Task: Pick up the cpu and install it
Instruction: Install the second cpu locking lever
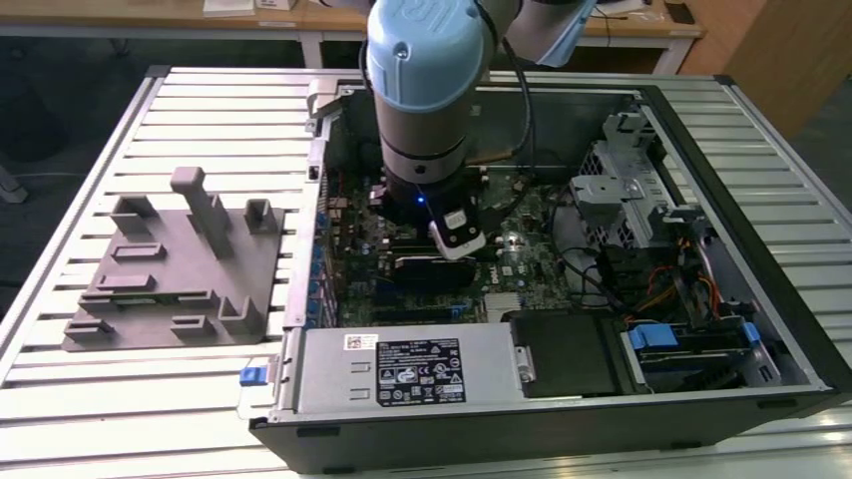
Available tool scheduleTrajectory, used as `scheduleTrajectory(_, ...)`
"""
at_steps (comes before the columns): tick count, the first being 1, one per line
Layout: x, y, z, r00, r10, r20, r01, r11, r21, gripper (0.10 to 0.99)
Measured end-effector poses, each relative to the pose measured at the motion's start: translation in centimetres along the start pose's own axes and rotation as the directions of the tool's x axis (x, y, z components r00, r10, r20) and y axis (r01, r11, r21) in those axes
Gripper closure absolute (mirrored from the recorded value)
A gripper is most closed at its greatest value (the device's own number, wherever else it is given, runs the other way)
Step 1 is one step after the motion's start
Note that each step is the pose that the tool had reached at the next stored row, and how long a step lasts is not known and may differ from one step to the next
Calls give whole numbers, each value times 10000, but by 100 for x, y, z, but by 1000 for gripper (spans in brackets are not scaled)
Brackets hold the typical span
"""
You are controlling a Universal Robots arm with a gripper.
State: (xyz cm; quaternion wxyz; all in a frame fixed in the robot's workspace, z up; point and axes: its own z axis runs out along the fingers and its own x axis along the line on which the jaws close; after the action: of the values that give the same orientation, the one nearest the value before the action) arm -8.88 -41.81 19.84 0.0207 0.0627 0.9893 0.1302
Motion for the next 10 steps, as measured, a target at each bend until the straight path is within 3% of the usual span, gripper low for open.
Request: scheduleTrajectory(10,31,-10,31,10000,7,-16,-7,9999,-131,980)
